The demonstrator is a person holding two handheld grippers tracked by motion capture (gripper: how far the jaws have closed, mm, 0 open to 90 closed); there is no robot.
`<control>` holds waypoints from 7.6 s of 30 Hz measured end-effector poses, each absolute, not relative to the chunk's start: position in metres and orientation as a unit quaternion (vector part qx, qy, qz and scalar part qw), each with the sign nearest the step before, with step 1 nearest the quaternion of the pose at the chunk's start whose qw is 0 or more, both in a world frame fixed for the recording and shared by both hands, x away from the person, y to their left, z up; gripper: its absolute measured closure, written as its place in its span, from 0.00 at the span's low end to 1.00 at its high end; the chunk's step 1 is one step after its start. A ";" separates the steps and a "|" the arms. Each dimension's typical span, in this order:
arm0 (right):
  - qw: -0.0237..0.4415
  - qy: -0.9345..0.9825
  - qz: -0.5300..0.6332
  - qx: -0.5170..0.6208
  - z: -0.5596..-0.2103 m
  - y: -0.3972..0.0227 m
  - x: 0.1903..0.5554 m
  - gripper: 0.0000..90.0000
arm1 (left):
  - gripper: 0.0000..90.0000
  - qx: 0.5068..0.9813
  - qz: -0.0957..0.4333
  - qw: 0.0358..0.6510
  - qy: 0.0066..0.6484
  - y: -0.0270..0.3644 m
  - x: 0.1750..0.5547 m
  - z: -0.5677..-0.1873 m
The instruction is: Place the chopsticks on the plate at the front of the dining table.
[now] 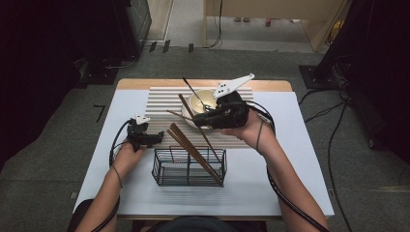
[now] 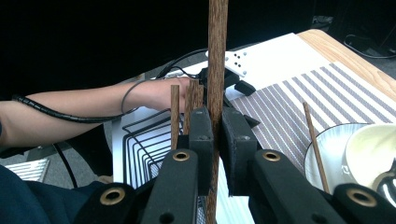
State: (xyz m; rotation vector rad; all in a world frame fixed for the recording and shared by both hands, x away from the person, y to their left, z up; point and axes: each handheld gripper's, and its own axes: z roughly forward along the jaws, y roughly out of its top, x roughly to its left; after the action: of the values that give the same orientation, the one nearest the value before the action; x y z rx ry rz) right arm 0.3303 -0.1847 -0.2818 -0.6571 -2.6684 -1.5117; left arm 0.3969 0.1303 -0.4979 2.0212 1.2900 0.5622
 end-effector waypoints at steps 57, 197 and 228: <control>-0.044 -0.888 -0.399 -0.226 -0.257 -0.163 0.381 0.94 | 0.13 0.773 0.216 0.331 0.495 0.130 0.397 -0.498; -0.033 -0.963 -0.135 -0.231 -0.410 -0.059 0.492 0.94 | 0.16 0.777 0.191 0.378 0.465 0.115 0.396 -0.487; -0.024 -0.958 -0.132 -0.253 -0.426 -0.063 0.497 0.94 | 0.16 0.778 0.188 0.378 0.464 0.113 0.397 -0.488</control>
State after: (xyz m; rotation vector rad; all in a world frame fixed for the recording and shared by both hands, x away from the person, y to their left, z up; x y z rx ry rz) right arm 0.4972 -0.0630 -0.4261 -0.8075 -3.0567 -0.4203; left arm 0.3969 0.1134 -0.4882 1.9890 1.1864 0.4805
